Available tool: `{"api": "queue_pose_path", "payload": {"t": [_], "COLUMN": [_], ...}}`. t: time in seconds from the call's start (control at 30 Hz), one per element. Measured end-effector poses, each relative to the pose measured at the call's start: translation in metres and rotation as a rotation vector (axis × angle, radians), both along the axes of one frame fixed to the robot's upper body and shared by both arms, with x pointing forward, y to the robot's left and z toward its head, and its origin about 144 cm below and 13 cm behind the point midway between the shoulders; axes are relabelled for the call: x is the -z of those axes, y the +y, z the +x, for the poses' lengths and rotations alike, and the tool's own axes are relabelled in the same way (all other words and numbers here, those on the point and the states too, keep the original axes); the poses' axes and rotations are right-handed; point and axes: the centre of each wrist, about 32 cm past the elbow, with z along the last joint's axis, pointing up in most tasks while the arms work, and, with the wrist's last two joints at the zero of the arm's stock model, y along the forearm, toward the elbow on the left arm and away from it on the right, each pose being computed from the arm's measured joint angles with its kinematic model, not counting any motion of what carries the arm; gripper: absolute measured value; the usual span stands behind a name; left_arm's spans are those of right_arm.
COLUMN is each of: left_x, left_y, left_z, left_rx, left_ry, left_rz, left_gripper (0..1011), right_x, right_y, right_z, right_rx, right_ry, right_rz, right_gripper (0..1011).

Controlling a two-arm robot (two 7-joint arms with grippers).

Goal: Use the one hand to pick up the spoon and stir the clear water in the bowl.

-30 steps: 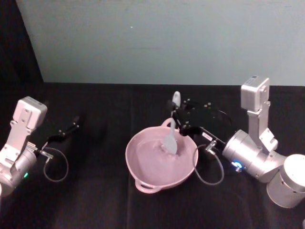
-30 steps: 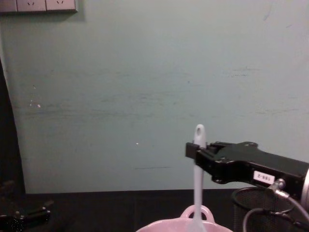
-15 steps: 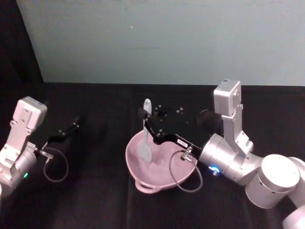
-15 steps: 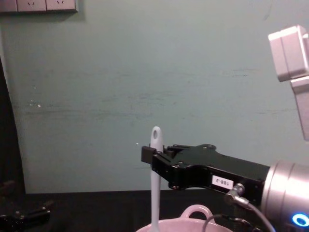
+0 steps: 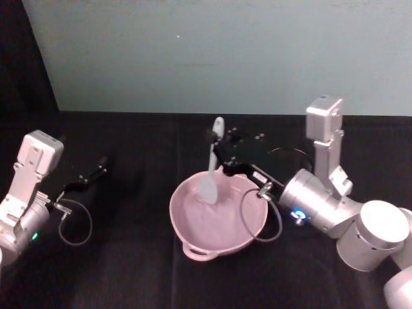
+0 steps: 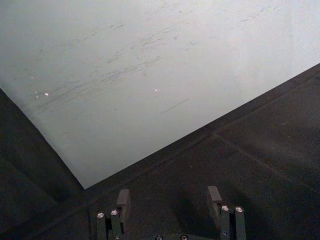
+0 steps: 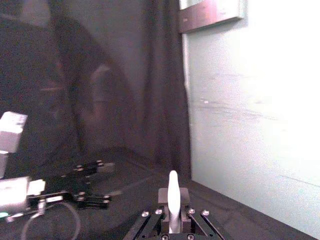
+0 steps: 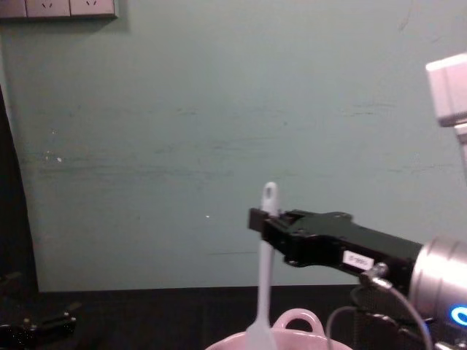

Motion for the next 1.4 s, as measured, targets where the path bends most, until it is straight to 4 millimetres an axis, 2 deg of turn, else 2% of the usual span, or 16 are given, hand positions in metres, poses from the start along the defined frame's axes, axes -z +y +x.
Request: {"api": "queue_pose_path", "payload": {"t": [0.3,0.53,0.7,1.0,1.13,1.4], "left_x": [0.000,0.000,0.000,0.000,0.000,0.000], "left_y": [0.000,0.000,0.000,0.000,0.000,0.000], "left_z": [0.000,0.000,0.000,0.000,0.000,0.000], "left_rx": [0.000,0.000,0.000,0.000,0.000,0.000], "left_ry": [0.000,0.000,0.000,0.000,0.000,0.000], "left_rz": [0.000,0.000,0.000,0.000,0.000,0.000], "left_gripper": [1005,1005,1005,1005,1005,1005], "right_x": [-0.001,-0.002,-0.005,-0.008,-0.010,-0.007], "right_y": [-0.028,-0.032,-0.025,0.001,0.010,0.016], "right_z": [-0.005,-0.013,-0.020,-0.030,-0.027,-0.015], "right_rx": [0.081,0.075,0.043,-0.058,-0.087,-0.089], "right_ry": [0.000,0.005,-0.002,-0.014,-0.016,-0.002], "right_rz": [0.004,-0.019,-0.062,-0.065,-0.047,-0.012], "right_gripper": [125,125,125,125,125,125]}}
